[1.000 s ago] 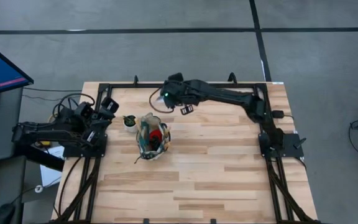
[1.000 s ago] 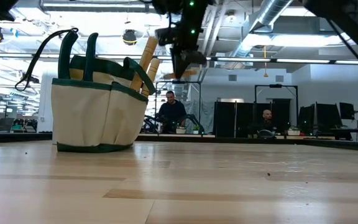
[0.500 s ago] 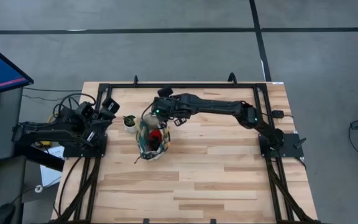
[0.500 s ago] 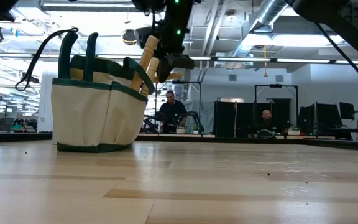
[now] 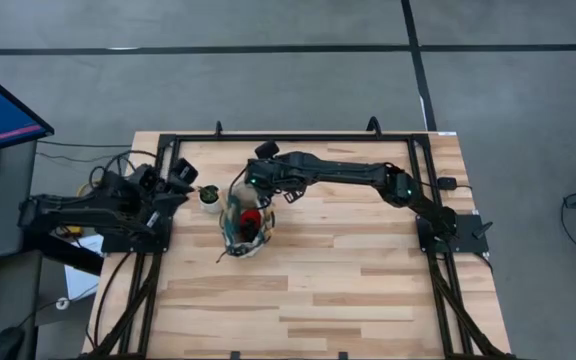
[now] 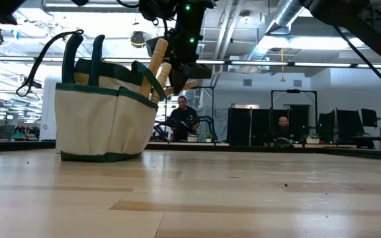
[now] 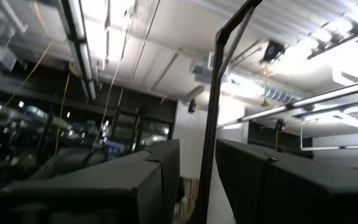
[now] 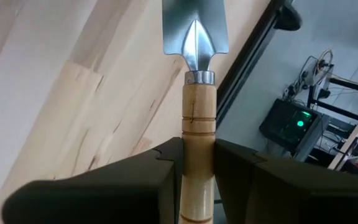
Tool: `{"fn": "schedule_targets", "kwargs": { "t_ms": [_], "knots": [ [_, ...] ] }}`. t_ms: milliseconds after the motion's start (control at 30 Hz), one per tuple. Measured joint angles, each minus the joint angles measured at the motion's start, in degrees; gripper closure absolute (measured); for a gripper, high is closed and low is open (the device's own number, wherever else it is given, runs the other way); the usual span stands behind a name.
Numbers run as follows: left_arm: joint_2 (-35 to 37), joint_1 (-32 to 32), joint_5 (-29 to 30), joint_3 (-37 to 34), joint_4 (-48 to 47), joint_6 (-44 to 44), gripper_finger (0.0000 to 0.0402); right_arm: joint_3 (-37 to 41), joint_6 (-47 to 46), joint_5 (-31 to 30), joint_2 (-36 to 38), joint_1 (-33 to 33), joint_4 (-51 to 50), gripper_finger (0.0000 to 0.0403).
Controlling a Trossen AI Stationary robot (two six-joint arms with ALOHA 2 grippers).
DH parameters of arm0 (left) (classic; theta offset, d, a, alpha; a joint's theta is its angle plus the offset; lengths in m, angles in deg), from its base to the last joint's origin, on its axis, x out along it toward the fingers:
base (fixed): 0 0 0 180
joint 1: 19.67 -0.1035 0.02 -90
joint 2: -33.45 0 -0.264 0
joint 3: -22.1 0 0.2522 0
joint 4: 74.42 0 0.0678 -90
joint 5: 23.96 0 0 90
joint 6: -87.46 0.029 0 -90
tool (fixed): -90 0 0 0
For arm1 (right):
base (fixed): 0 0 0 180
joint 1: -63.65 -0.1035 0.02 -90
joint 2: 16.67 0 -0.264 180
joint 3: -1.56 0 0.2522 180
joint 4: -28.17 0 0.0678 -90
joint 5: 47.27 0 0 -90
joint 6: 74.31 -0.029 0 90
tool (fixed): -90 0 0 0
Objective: Pick & Place Garden tools in Gardening bag
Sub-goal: Put the trowel into the gardening bag
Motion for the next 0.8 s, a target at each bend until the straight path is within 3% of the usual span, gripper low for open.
{"fn": "schedule_targets", "kwargs": {
  "t_ms": [200, 400, 467, 567, 800],
  "knots": [
    [-2.6, -0.3, 4.3, 0.0, -4.3, 0.1, 0.0309, 0.0, 0.6, -1.2, 0.0, -0.6, -0.9, 0.0348],
    [-3.4, -5.4, 18.2, 0.0, -14.3, 0.5, 0.0309, 0.0, 0.6, -1.3, 0.0, -0.8, -1.0, 0.0348],
    [-3.4, -8.7, 19.9, 0.0, -17.8, 0.5, 0.0309, 0.0, 0.6, -1.4, 0.0, -0.9, -1.0, 0.0348],
    [-4.2, -14.4, 16.6, 0.0, -23.4, -1.1, 0.0309, 0.0, 0.6, -1.4, 0.0, -0.9, -1.1, 0.0348],
    [-11.0, -24.5, 0.0, 0.7, -26.5, -5.6, 0.0273, -0.3, 0.4, -1.4, 0.1, -0.9, -2.5, 0.0348]
  ]
}}
